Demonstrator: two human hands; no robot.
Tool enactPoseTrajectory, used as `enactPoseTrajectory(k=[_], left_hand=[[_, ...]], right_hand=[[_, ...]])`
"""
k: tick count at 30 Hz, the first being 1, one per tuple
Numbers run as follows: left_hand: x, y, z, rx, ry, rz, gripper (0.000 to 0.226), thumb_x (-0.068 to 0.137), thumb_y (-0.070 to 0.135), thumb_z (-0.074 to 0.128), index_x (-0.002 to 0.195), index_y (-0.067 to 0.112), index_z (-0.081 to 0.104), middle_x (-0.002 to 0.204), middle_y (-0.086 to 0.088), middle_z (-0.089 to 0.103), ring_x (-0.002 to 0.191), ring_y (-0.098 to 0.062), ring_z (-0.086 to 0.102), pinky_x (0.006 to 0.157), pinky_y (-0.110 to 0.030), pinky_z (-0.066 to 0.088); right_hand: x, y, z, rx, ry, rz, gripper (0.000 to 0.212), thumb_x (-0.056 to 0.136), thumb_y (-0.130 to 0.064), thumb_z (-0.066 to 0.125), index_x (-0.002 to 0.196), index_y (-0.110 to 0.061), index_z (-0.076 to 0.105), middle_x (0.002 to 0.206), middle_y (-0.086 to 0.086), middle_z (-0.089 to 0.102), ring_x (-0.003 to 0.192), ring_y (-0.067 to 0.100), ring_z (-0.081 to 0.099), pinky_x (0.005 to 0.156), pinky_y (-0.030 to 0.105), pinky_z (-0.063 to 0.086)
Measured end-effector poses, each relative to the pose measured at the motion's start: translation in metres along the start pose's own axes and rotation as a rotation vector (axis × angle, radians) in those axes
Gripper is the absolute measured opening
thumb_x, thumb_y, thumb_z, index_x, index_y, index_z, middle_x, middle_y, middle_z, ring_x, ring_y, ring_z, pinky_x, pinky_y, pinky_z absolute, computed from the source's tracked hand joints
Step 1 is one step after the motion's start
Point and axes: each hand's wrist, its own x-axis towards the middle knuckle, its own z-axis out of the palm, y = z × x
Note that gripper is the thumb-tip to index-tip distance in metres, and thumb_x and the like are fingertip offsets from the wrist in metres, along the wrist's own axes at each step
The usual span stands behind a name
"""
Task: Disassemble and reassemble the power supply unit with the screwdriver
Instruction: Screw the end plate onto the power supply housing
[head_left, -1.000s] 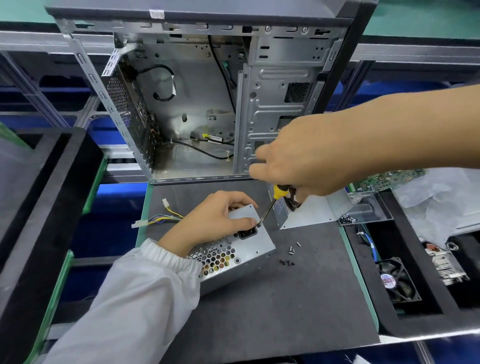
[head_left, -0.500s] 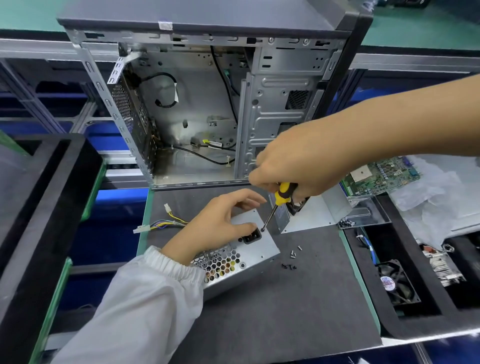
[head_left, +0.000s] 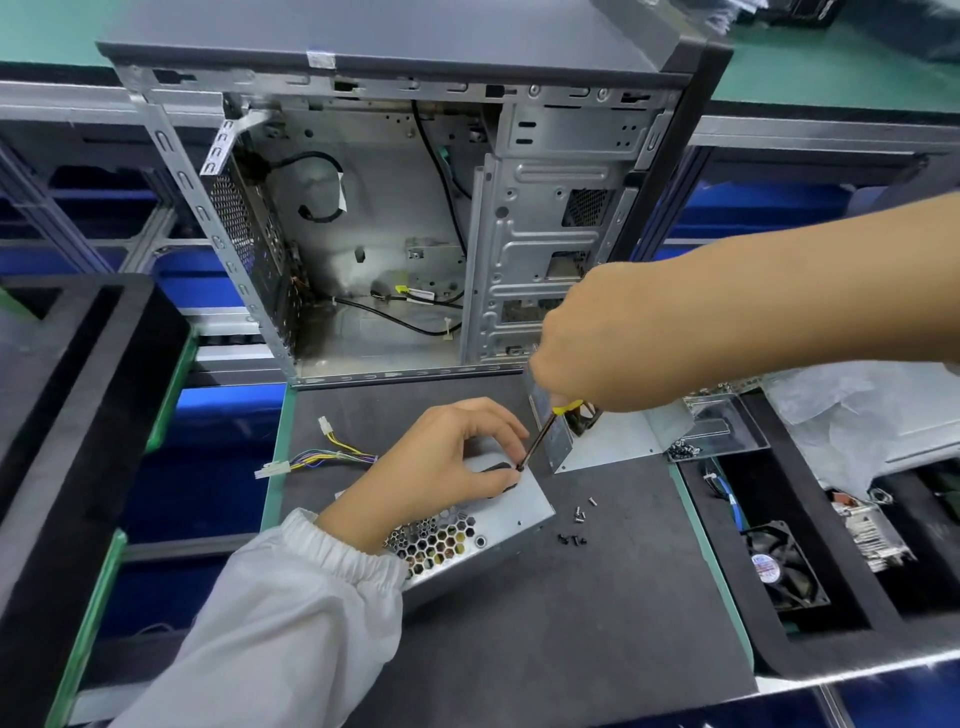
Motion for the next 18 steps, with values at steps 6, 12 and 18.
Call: enactPoseTrajectory(k=[6, 12, 18], left_hand=[[0.001, 0.000, -0.003, -0.003, -0.029, -0.001, 0.013, 0.077, 0.007, 0.079, 0.083, 0.018, 0.073, 0.104, 0.016, 0.064, 0.101, -0.003, 0.061, 0.095, -0.022, 0.044], [0.001, -0.001, -0.003, -0.001, -0.040, 0.007, 0.015, 0.078, 0.008, 0.078, 0.085, 0.020, 0.073, 0.106, 0.016, 0.064, 0.104, -0.005, 0.060, 0.096, -0.025, 0.044], [0.000, 0.000, -0.004, 0.019, -0.036, -0.001, 0.014, 0.079, 0.008, 0.078, 0.086, 0.018, 0.073, 0.098, 0.022, 0.061, 0.098, 0.005, 0.058, 0.087, -0.011, 0.038]], right_hand=[[-0.005, -0.011, -0.007, -0.231, 0.203, -0.037, 0.014, 0.077, -0.002, 0.047, 0.083, -0.014, 0.051, 0.071, 0.001, 0.049, 0.045, 0.016, 0.027, 0.043, 0.024, 0.016], [-0.006, -0.014, 0.004, -0.238, 0.139, -0.011, 0.017, 0.088, -0.018, 0.055, 0.074, -0.017, 0.047, 0.060, -0.001, 0.039, 0.049, 0.019, 0.041, 0.041, 0.023, 0.021], [-0.006, -0.019, -0.001, -0.213, 0.210, -0.004, 0.022, 0.083, -0.002, 0.047, 0.068, -0.015, 0.038, 0.059, 0.001, 0.030, 0.058, 0.020, 0.045, 0.044, 0.024, 0.018]])
